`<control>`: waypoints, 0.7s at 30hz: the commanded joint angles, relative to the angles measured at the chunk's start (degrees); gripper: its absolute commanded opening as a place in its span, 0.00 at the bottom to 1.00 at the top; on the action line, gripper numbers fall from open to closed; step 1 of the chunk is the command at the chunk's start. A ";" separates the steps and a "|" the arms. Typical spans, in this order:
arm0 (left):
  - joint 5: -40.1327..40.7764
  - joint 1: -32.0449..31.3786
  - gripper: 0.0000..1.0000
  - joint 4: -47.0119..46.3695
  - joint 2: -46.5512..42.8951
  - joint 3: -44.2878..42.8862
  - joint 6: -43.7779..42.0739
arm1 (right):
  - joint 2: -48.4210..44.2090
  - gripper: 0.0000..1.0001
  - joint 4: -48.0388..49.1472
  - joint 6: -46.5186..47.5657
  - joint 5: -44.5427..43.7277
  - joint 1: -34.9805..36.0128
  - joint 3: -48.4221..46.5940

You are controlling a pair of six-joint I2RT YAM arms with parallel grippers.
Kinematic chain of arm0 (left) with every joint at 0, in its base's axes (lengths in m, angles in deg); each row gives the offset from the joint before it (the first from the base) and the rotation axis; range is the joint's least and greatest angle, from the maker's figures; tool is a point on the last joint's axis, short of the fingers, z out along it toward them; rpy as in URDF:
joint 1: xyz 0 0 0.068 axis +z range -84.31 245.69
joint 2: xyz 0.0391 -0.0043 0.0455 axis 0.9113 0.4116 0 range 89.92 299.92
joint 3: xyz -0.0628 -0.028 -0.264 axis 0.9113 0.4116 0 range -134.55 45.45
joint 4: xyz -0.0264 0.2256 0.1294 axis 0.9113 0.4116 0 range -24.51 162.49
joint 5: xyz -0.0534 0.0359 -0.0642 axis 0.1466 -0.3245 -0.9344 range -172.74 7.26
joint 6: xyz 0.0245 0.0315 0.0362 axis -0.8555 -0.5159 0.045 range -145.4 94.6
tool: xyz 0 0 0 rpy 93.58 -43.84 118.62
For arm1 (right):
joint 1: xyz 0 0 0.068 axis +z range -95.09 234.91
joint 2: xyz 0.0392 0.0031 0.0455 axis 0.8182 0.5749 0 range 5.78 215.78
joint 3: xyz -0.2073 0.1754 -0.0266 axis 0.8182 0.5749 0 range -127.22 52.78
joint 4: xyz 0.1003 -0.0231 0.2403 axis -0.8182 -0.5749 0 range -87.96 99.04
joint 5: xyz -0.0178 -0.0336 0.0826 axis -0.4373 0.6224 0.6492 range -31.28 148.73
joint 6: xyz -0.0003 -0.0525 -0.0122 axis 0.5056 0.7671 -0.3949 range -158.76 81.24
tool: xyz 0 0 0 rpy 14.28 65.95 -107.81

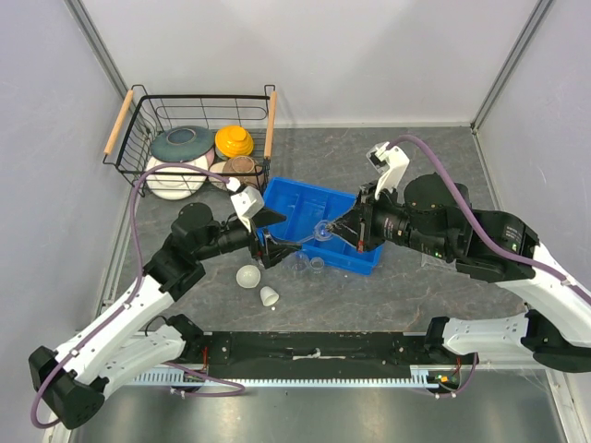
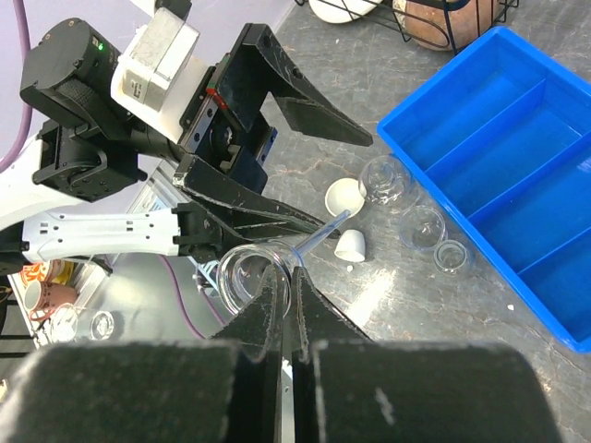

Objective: Organize the chemistry lab equipment

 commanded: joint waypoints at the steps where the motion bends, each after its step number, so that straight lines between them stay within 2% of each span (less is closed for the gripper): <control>1: -5.91 -0.71 0.90 -10.54 2.25 0.05 -3.69 | -0.75 0.00 -0.16 0.22 1.10 0.24 0.09; 5: -11.89 -1.50 0.89 -12.39 4.71 -0.30 -3.96 | 0.13 0.00 1.06 0.48 1.19 0.24 0.53; 7: -17.42 -2.38 0.89 -14.15 5.77 -0.48 -3.61 | 0.75 0.00 2.74 0.31 2.06 0.24 1.50; 12: -18.76 -4.84 0.88 -14.42 4.29 -0.92 -4.83 | 2.68 0.00 3.71 0.31 2.16 0.15 1.59; 17: -20.51 -5.99 0.78 -13.45 1.47 -0.83 -5.98 | 3.91 0.00 4.76 0.13 2.42 0.24 1.67; 21: -22.44 -6.25 0.65 -13.10 1.47 -0.75 -5.98 | 4.35 0.00 5.29 -0.13 2.16 0.15 1.67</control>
